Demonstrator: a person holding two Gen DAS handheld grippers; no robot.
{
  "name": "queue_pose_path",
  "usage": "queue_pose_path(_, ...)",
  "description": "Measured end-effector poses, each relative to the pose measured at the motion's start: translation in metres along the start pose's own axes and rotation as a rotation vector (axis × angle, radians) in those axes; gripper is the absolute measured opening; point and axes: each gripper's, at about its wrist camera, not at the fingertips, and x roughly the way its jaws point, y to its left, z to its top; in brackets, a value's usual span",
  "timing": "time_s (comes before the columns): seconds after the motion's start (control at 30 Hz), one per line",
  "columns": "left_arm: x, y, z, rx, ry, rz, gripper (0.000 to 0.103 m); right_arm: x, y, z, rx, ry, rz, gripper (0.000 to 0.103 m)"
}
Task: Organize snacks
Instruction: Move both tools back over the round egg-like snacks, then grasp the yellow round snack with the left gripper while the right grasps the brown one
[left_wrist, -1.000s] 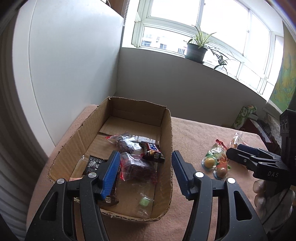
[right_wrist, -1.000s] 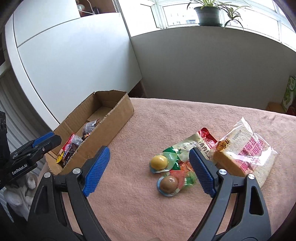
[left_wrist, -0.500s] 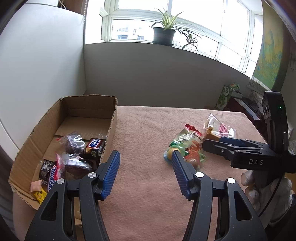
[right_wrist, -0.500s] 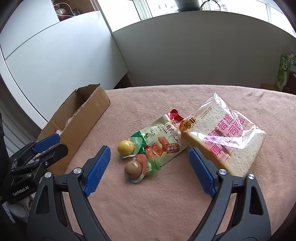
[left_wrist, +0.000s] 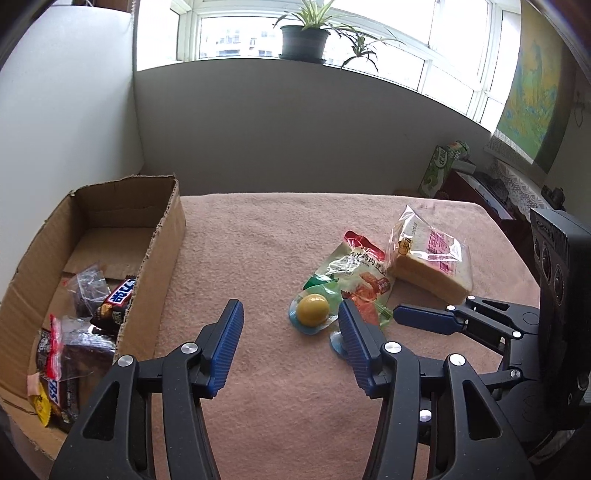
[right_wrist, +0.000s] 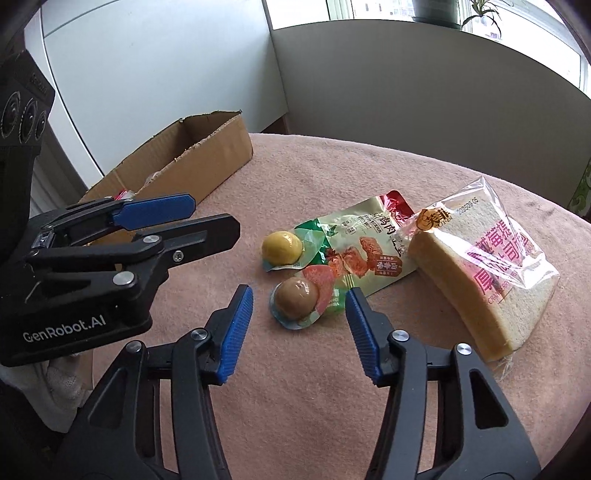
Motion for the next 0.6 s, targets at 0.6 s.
queue_pose_path(0.6, 0.058, -0.005, 0.004, -0.016, 0.155, -0.052, 0.047, 0.019, 0.002, 0.007, -0.013, 0.032, 0.000, 0.050)
